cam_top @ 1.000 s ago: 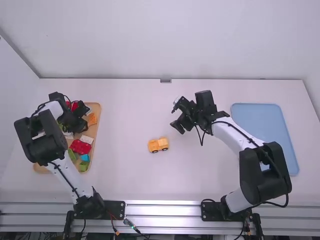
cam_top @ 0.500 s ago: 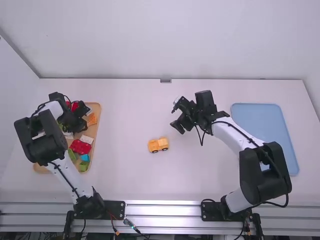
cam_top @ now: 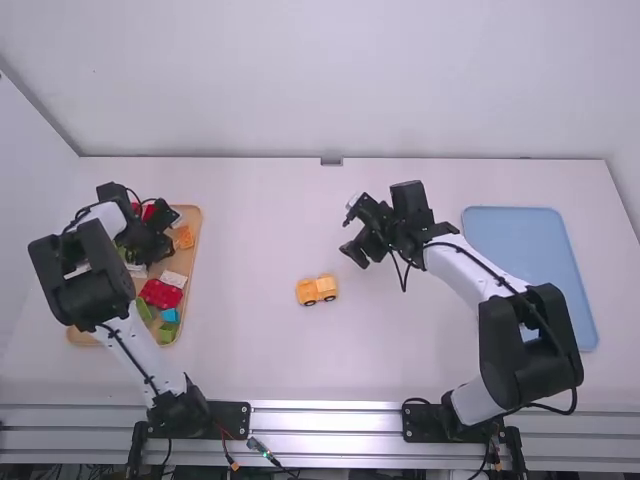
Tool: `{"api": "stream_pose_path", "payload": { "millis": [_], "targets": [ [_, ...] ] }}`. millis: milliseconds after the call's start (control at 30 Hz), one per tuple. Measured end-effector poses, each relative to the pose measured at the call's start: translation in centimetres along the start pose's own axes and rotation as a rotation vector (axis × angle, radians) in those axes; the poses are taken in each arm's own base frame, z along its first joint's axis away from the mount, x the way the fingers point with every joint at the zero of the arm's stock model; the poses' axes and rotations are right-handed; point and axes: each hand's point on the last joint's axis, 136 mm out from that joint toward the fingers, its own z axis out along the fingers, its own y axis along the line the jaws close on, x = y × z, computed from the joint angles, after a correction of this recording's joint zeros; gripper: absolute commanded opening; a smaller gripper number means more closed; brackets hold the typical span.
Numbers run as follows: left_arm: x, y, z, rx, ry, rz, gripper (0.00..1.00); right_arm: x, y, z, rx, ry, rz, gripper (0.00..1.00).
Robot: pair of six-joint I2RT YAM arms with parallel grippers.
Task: Assemble lego blocks to make yellow taxi
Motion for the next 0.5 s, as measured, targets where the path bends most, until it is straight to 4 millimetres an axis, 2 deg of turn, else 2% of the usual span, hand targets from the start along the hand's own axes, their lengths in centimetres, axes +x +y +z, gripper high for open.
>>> {"api": "stream_pose_path", "payload": {
  "millis": [167, 300, 500],
  "targets": [
    [-0.1, 0.0, -0.1, 0.002, -0.006, -0.045, 0.02, -0.1, 0.1, 0.0, -0.006, -0.005, -0.001, 0.99],
    [-0.5, -0.2, -0.8, 0.005, -0.023, -0.08, 0.02, -0.1, 0.1, 0.0, -0.007, -0.005, 0.002, 0.99],
    [-3.3, -1.7, -4.8, 0.013, -0.187, -0.038, 0.02, -0.1, 0.1, 0.0, -0.006, -0.005, -0.001, 0.99]
  ]
}}
